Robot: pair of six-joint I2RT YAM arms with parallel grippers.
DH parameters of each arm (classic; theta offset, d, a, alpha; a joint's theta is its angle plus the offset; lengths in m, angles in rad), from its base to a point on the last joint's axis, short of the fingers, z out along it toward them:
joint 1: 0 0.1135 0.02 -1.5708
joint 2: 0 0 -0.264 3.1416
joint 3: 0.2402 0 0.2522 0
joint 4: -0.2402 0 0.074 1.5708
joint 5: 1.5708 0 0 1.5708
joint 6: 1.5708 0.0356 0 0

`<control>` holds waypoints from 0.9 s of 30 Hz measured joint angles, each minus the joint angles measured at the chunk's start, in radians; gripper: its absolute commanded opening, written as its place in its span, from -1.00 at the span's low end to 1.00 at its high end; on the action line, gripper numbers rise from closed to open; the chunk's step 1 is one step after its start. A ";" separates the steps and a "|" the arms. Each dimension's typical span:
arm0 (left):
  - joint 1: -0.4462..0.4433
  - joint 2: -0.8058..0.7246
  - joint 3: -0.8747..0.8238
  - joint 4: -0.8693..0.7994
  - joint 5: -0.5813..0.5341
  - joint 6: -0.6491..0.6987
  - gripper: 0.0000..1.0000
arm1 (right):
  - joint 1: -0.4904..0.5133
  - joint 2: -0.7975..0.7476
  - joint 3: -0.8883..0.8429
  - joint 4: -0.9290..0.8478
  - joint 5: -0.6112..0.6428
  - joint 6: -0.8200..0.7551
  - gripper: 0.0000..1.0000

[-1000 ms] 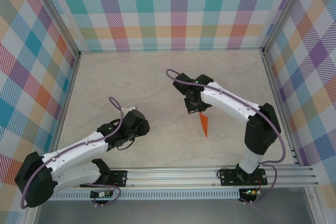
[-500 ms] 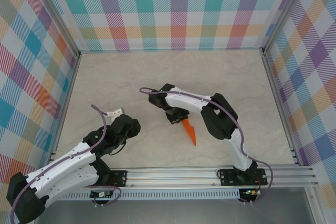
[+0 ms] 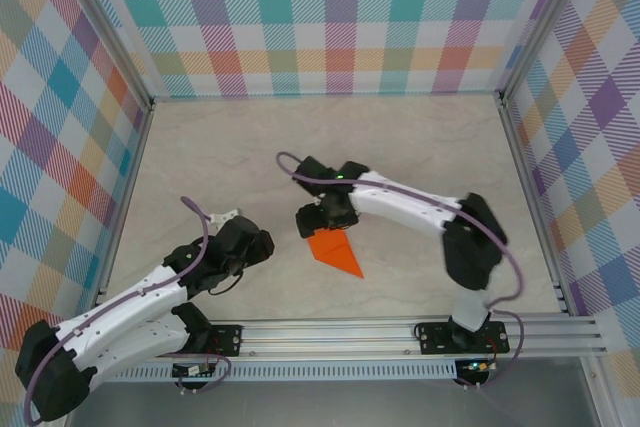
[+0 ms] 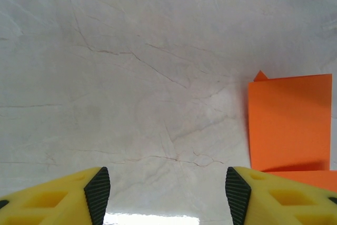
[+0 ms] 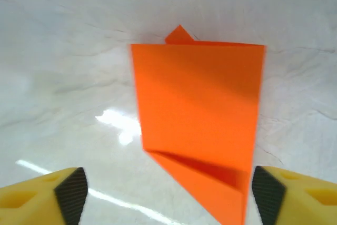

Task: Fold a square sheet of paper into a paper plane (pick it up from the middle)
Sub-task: Turn over the paper at the center of the table, then fold the wing for the fifth time at the center of the table.

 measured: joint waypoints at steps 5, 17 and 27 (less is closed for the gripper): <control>0.000 0.100 0.000 0.099 0.081 -0.005 0.50 | -0.277 -0.349 -0.355 0.273 -0.187 0.009 0.89; 0.000 0.310 0.037 0.306 0.175 0.066 0.58 | -0.335 -0.309 -0.602 0.478 -0.509 -0.113 0.49; 0.000 0.414 0.099 0.348 0.247 0.100 0.55 | -0.335 -0.172 -0.618 0.552 -0.603 -0.130 0.26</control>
